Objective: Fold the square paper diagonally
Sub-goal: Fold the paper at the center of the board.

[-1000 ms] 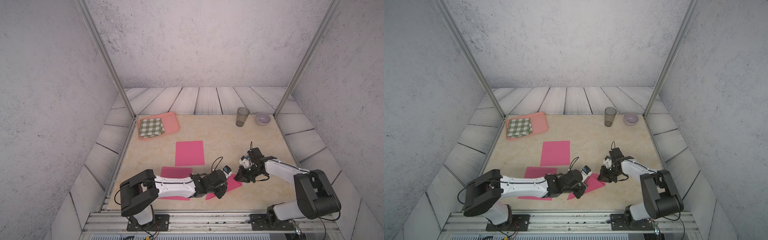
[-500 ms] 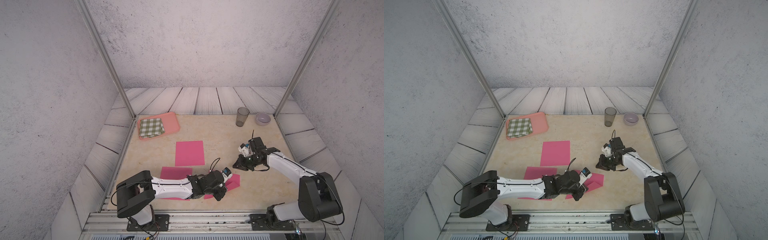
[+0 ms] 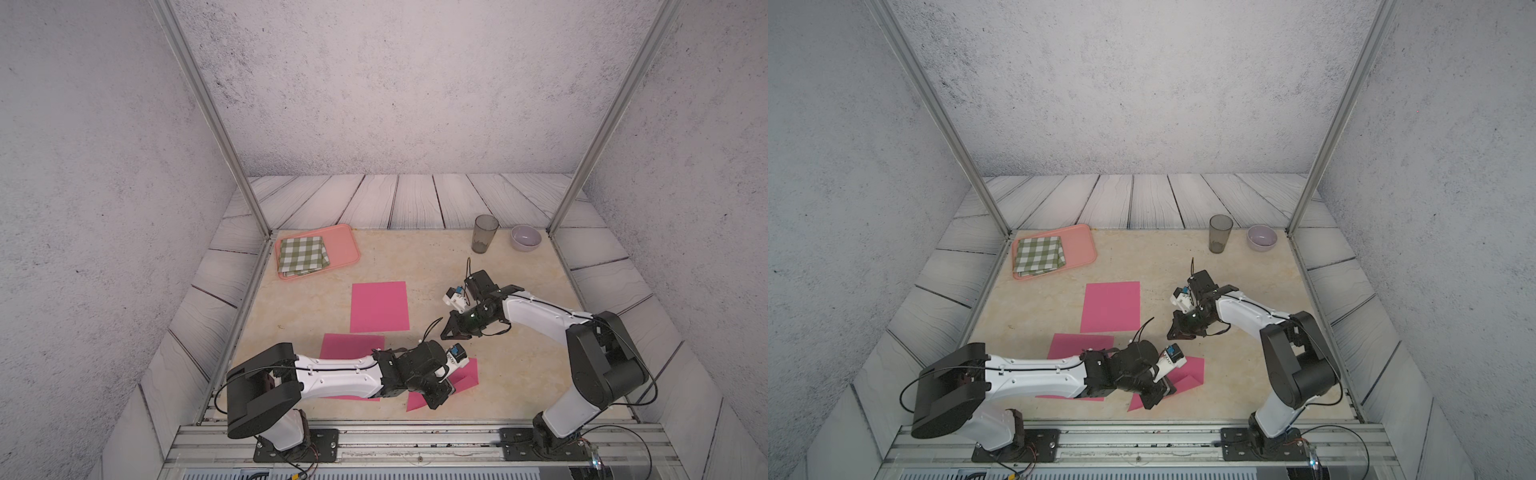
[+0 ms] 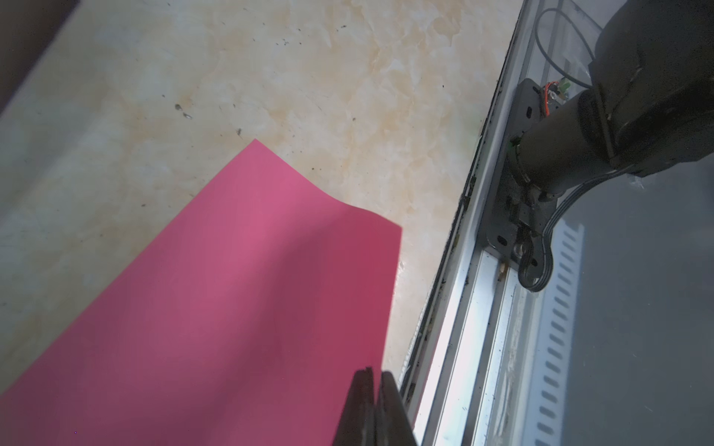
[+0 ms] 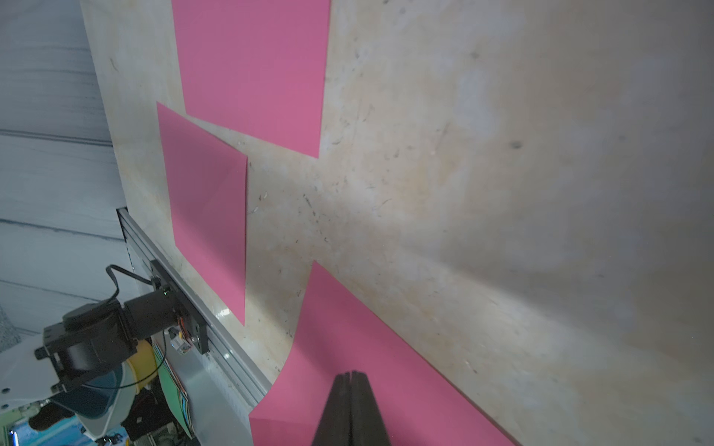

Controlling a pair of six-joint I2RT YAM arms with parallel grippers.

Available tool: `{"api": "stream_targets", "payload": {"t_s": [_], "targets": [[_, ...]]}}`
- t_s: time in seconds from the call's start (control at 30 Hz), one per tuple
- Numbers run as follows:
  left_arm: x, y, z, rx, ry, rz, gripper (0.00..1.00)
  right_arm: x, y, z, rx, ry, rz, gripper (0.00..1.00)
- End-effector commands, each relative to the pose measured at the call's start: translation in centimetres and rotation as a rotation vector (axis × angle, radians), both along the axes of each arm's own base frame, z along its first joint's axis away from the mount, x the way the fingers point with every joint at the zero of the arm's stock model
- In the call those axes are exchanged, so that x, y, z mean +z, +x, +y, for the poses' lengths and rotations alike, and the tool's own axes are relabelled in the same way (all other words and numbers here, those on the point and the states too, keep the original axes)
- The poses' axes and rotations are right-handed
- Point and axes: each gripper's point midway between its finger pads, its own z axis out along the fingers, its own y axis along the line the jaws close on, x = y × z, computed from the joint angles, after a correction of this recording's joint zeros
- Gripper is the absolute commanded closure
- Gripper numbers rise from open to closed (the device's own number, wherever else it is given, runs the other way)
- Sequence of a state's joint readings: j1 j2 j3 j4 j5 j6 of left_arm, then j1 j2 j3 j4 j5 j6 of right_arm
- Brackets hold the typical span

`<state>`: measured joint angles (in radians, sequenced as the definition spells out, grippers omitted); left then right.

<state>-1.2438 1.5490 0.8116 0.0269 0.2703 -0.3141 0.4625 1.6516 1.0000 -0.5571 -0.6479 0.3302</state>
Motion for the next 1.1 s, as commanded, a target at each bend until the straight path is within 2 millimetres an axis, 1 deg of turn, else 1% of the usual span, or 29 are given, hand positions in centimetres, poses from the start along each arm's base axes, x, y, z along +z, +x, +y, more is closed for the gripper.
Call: {"api": "stream_targets", "payload": {"t_s": [0.0,0.07,0.23,0.33,0.47,0.6,0.77,0.97,1.07], "targets": [[0.8,-0.5,-0.4,-0.040,-0.011,-0.007,1.00,-1.0,-0.7,0.6,0.062,-0.018,0.013,0.92],[0.8,-0.6,-0.4,-0.043,-0.010,-0.008,1.00,-1.8,-1.2,0.7,0.087,-0.030,0.024,0.92],[0.5,-0.6,-0.3,-0.050,-0.003,-0.013,1.00,-3.7,-3.2,1.5,0.166,-0.065,0.057,0.95],[0.5,-0.5,-0.2,-0.047,-0.001,-0.020,1.00,-4.6,-3.8,1.4,0.168,-0.102,0.049,0.96],[0.6,-0.5,-0.3,-0.051,-0.001,-0.023,1.00,-5.4,-3.3,0.8,0.150,-0.165,0.013,0.96],[0.5,-0.7,-0.3,-0.061,-0.001,-0.019,1.00,-5.7,-2.5,1.0,0.160,-0.200,-0.013,0.96],[0.6,-0.8,-0.3,-0.068,0.005,-0.018,1.00,-6.9,-1.5,0.6,0.136,-0.259,-0.024,0.98],[0.5,-0.9,0.1,-0.075,0.022,-0.025,1.00,-8.3,-1.5,0.1,0.112,-0.297,0.006,0.99],[0.5,-0.6,0.5,-0.061,0.036,-0.037,1.00,-8.6,-1.5,-0.4,0.086,-0.316,0.002,1.00]]}}
